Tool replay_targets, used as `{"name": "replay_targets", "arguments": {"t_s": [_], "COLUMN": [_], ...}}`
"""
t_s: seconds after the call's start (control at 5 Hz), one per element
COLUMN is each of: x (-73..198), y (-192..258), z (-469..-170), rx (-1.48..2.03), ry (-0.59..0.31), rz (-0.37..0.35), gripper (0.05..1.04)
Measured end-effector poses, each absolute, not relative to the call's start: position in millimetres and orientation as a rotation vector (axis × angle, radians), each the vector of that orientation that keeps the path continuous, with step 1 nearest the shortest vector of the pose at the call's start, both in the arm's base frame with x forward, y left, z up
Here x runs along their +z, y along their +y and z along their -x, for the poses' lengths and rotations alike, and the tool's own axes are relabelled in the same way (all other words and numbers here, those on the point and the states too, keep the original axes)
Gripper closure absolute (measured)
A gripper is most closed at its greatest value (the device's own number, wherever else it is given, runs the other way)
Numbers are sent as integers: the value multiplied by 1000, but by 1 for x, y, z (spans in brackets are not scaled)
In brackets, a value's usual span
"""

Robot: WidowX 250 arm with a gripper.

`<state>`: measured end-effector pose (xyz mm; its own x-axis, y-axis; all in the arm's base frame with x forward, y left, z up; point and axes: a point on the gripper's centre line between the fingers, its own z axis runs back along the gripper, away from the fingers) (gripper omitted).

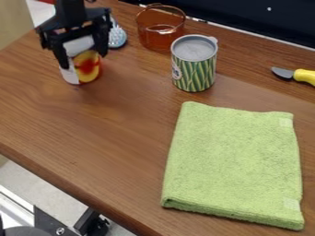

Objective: Put the yellow can on the left side of the green can

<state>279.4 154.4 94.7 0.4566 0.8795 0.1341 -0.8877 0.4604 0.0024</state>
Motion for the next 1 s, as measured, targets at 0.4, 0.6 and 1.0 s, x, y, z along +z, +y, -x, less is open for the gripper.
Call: {"name": "replay_targets", "arguments": {"t_s": [0.4, 0.6, 1.0], "x": [101, 109, 124], "y": [103, 71, 20], "z": [-263, -260, -277], "rx": [959, 869, 657], "ry": [-47, -71, -98], "rz": [-44, -32, -11], "gripper": [86, 86, 86]}}
